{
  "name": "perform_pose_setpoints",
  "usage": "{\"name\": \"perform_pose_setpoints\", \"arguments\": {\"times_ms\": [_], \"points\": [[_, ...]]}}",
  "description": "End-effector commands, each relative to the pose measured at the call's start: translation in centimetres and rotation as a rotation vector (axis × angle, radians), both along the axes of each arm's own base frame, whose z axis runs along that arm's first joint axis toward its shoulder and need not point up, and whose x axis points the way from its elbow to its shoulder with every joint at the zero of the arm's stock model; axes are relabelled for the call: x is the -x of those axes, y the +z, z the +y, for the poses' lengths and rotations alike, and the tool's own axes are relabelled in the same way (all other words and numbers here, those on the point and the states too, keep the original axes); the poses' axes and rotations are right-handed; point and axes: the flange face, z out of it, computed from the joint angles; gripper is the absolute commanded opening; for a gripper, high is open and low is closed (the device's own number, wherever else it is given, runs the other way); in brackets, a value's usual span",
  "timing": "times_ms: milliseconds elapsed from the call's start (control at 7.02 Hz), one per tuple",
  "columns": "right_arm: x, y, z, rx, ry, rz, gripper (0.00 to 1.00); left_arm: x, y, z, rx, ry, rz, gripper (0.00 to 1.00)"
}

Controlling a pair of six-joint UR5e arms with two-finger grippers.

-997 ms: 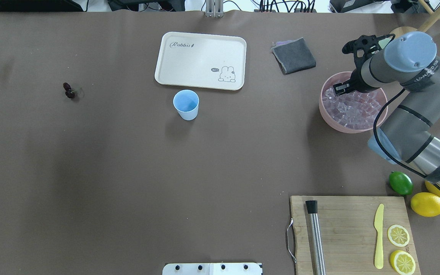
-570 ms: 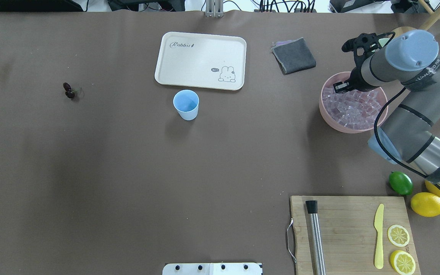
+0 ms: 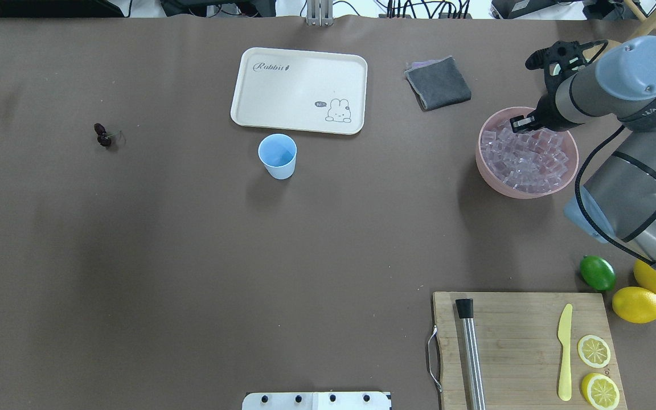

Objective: Put ice and cherries in cup
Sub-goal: 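Lower the right gripper into the ice and close on one cube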

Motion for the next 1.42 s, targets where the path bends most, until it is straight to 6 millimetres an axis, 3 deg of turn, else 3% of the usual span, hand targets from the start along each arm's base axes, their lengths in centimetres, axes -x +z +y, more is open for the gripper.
{"name": "perform_pose_setpoints", "arguments": {"times_ms": [0,712,1282], "points": [[-0.5,1.0,0.2,0.014,0.013,0.009,1.0,0.0,-0.1,0.0,-0.002,0.0,0.0,0.98],[1.7,1.0,1.2,0.047,0.014,-0.006,1.0,0.0,-0.2,0.0,-0.011,-0.001,0.001,0.98],[2.2,3.0,2.5,0.081,0.003,0.012,1.0,0.0,-0.3,-0.1,-0.014,-0.002,0.0,0.98]]}}
